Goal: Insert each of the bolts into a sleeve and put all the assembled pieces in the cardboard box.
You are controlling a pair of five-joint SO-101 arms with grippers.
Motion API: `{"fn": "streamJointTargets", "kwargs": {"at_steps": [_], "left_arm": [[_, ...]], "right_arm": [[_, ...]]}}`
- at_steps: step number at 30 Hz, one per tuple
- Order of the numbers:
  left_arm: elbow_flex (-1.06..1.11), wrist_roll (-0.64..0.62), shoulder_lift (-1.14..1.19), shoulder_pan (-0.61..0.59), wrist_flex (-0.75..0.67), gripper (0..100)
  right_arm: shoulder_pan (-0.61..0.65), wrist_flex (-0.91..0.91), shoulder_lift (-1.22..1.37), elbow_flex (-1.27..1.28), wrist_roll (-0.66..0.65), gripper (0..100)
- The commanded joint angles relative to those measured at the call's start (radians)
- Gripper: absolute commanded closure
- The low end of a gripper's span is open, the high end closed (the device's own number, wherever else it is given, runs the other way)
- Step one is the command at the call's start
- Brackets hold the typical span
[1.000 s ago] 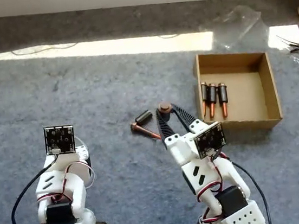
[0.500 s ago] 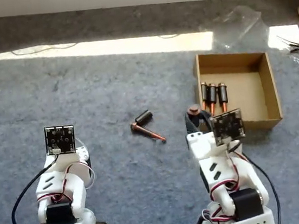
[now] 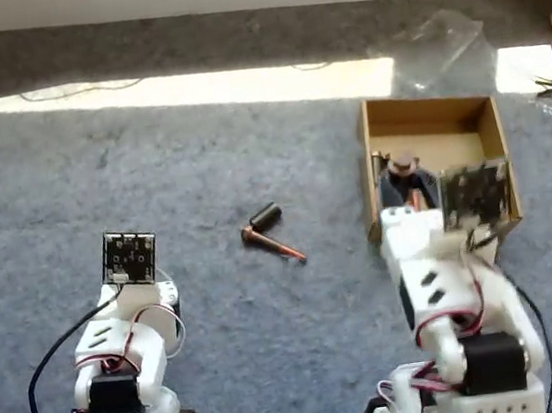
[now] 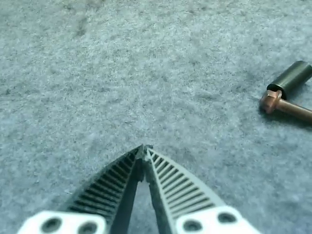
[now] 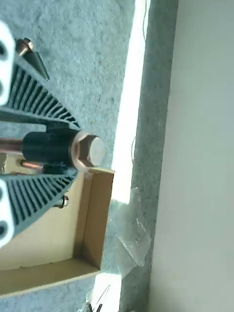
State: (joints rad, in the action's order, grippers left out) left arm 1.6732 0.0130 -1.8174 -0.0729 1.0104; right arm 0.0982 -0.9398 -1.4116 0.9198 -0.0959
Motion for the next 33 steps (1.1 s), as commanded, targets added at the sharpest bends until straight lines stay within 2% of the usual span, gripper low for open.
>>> {"fn": "streamJointTargets", "kwargs": {"at_steps": [1, 12, 17, 26, 33], "left_arm": [[0.022, 0.006, -0.010, 0.015, 0.003, 98], [0.022, 0.008, -0.010, 0.013, 0.029, 98], [0.022, 0.008, -0.010, 0.013, 0.029, 98], [0.022, 0.008, -0.010, 0.013, 0.029, 98], [0.022, 0.008, -0.010, 0.012, 0.029, 98]], "right_arm": [[-0.079, 0.001, 0.217, -0.200, -0.012, 99.3], [-0.282, -0.004, 0.848, -0.558, -0.041, 99.2], [-0.286, -0.005, 1.079, -0.642, -0.167, 99.2], [-0.288, -0.008, 1.508, -0.889, -0.170, 99.2], [-0.285, -0.203, 1.788, -1.219, -0.170, 99.2]]}}
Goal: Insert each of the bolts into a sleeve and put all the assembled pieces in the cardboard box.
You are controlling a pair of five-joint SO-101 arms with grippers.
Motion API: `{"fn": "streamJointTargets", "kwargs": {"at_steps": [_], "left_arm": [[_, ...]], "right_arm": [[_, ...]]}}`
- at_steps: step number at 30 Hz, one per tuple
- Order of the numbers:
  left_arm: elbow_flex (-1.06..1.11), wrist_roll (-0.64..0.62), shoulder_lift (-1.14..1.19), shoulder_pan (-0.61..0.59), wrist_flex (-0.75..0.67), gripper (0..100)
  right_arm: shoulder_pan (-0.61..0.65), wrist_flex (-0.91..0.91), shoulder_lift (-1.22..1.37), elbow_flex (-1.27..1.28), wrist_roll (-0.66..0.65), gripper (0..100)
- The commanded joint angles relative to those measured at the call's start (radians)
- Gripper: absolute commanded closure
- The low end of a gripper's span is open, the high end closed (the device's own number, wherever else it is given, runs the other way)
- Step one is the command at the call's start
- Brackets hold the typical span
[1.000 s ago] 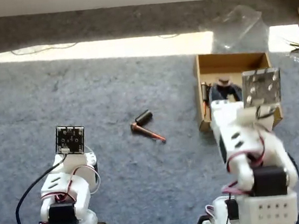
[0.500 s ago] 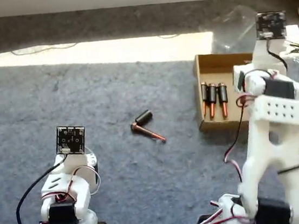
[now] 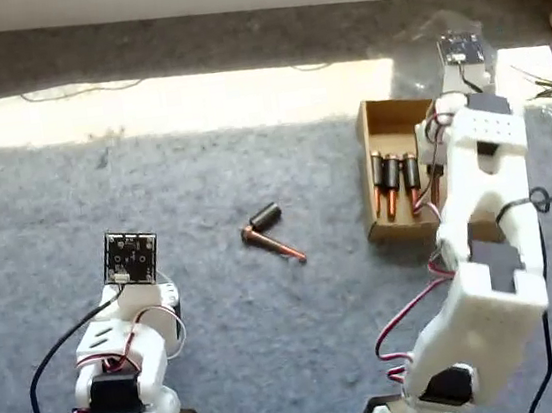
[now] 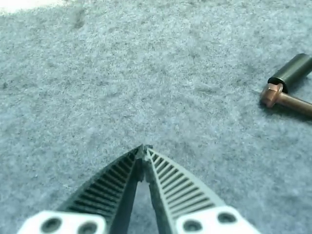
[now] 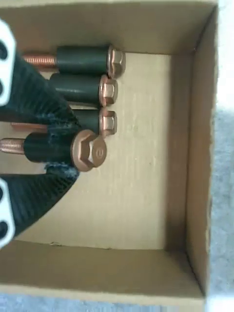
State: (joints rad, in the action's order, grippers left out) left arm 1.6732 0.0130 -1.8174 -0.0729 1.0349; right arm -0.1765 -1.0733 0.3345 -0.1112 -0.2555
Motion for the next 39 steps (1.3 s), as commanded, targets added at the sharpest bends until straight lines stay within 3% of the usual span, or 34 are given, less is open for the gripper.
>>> {"fn": "streamJointTargets", "kwargs": {"at_steps": [1, 15, 20, 23, 32, 39], "left_arm": [[0.022, 0.008, -0.010, 0.012, 0.005, 98], [0.022, 0.008, -0.010, 0.012, 0.005, 98], [0.022, 0.008, -0.010, 0.012, 0.005, 98], [0.022, 0.008, -0.010, 0.012, 0.005, 98], [0.022, 0.005, -0.010, 0.012, 0.000, 98], [0.018, 0.006, -0.012, 0.012, 0.000, 98]], "right_arm": [[-0.010, -0.093, 0.079, -0.239, -0.011, 99.2], [-0.004, -0.415, 0.461, -0.728, -0.012, 98.5], [0.012, -0.552, 0.510, -0.894, -0.008, 86.8], [0.028, -0.615, 0.524, -0.977, -0.012, 85.0], [0.082, -0.690, 0.521, -1.291, -0.008, 85.4], [0.142, -0.690, 0.519, -1.451, -0.008, 98.2]]}}
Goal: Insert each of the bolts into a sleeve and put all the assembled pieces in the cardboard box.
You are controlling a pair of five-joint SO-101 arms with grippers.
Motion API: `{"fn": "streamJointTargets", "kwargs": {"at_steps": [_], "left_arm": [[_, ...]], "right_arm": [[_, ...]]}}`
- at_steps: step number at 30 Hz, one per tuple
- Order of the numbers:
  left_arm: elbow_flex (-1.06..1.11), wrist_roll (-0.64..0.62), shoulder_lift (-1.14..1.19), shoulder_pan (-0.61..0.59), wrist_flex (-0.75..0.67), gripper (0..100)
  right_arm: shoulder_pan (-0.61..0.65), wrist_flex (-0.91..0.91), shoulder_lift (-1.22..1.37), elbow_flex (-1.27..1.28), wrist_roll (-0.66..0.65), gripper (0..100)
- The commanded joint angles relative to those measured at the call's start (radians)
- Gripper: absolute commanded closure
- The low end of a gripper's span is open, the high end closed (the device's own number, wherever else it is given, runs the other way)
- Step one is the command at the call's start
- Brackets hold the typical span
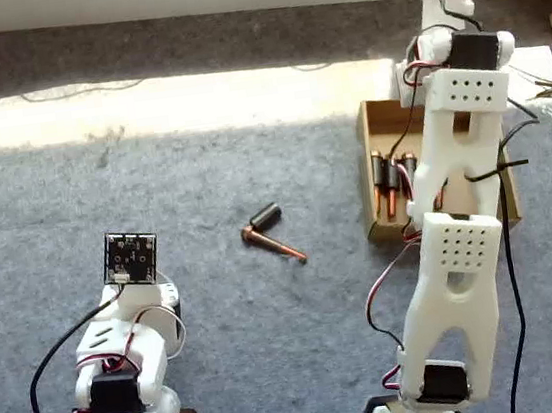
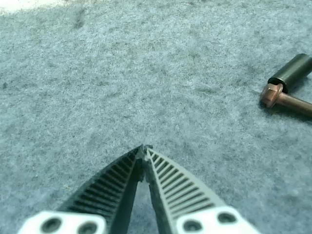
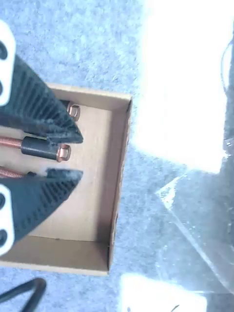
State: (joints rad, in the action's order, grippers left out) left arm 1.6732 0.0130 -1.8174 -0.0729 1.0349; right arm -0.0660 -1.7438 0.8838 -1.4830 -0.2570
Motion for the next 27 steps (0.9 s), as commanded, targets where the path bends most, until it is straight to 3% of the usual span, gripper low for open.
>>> {"fn": "streamJointTargets", "kwargs": {"at_steps": [1, 11, 27], "left_arm": [[0.018, 0.006, -0.012, 0.012, 0.000, 98], [0.018, 0.008, -0.012, 0.012, 0.000, 98], [0.022, 0.008, -0.012, 0.012, 0.000, 98]], "right_arm": [[0.041, -0.021, -0.033, -0.088, -0.006, 98.1], [0.150, -0.021, -0.288, -0.008, -0.005, 96.4], [0.389, -0.018, -0.746, 0.516, -0.006, 96.4]]}}
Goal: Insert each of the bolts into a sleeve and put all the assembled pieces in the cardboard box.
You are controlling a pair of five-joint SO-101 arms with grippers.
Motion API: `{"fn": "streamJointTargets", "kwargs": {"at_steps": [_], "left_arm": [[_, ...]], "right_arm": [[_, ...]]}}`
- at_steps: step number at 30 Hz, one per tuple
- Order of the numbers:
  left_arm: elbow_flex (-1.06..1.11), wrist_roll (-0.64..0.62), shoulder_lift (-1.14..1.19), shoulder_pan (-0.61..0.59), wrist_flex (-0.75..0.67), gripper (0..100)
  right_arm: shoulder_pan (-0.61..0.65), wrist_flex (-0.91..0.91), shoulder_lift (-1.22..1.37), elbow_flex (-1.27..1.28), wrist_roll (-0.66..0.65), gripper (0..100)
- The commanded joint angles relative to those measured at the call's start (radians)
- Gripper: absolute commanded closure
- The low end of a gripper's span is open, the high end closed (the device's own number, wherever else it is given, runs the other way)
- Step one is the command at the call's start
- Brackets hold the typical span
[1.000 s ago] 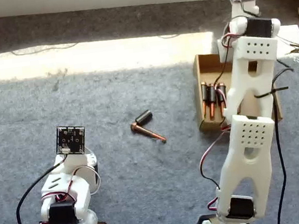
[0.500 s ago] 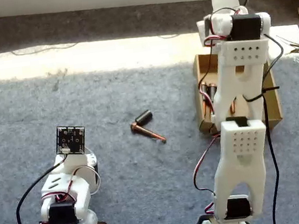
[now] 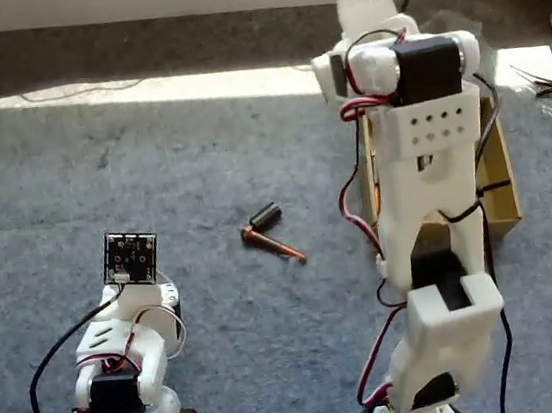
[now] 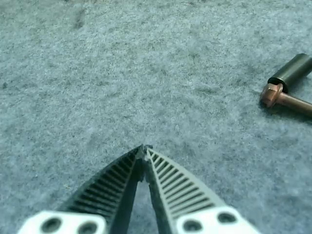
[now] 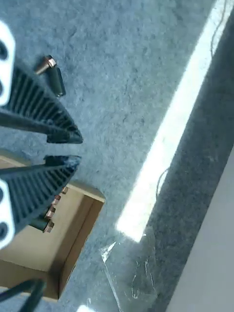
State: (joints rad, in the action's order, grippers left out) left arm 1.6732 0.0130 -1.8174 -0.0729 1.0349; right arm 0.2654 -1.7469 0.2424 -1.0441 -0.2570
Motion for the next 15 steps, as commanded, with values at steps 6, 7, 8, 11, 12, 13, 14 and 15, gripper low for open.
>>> {"fn": "streamJointTargets", "kwargs": {"at_steps": [6, 7, 8, 11, 12, 13, 14, 15], "left_arm": [[0.022, 0.008, -0.012, 0.012, 0.000, 98], [0.022, 0.008, -0.012, 0.012, 0.000, 98], [0.022, 0.008, -0.012, 0.012, 0.000, 98], [0.022, 0.008, -0.012, 0.012, 0.000, 98], [0.022, 0.008, -0.012, 0.012, 0.000, 98], [0.022, 0.008, -0.012, 0.012, 0.000, 98], [0.022, 0.008, -0.012, 0.012, 0.000, 98], [0.022, 0.008, -0.012, 0.012, 0.000, 98]], "right_arm": [[0.165, -0.015, -0.205, 0.272, -0.006, 96.4], [0.182, -0.015, -0.214, 0.298, -0.006, 96.4], [0.197, -0.015, -0.220, 0.326, -0.005, 96.4], [0.231, -0.013, -0.225, 0.412, 0.000, 96.4], [0.240, -0.013, -0.223, 0.446, 0.020, 96.4], [0.248, -0.013, -0.223, 0.479, 0.058, 96.4], [0.252, -0.012, -0.223, 0.512, 0.106, 96.4], [0.260, -0.007, -0.223, 0.545, 0.155, 96.4]]}}
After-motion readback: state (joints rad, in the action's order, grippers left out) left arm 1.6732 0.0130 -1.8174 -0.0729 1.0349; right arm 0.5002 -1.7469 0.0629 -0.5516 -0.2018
